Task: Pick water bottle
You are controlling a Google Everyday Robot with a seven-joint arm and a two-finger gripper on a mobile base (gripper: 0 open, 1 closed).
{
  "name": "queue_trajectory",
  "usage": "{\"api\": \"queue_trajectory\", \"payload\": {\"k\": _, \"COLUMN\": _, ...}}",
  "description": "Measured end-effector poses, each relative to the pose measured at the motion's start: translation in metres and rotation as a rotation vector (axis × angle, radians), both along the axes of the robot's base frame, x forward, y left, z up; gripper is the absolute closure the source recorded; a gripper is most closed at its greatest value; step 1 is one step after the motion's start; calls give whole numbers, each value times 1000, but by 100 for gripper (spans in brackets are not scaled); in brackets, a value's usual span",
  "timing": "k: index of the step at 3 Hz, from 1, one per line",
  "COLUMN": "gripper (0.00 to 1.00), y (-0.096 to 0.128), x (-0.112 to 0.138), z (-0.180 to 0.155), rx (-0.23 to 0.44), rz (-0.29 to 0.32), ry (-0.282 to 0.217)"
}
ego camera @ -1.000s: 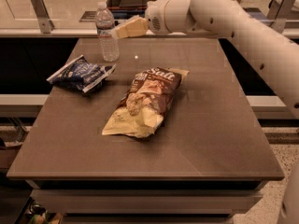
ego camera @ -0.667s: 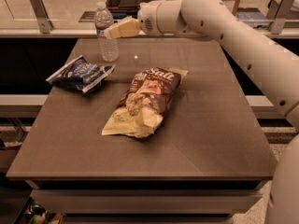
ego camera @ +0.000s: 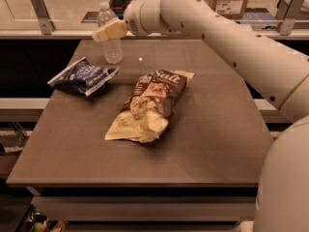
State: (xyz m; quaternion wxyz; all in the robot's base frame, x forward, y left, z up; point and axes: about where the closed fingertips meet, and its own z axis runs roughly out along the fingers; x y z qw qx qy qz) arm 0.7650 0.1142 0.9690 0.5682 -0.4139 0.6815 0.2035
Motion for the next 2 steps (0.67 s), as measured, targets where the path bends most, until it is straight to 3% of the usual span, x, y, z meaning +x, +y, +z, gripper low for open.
{"api": "queue_trajectory", "payload": {"k": 2, "gripper": 0, "y": 27, "x": 23, "z": -16, "rx": 6, "rz": 20, "ry": -4}}
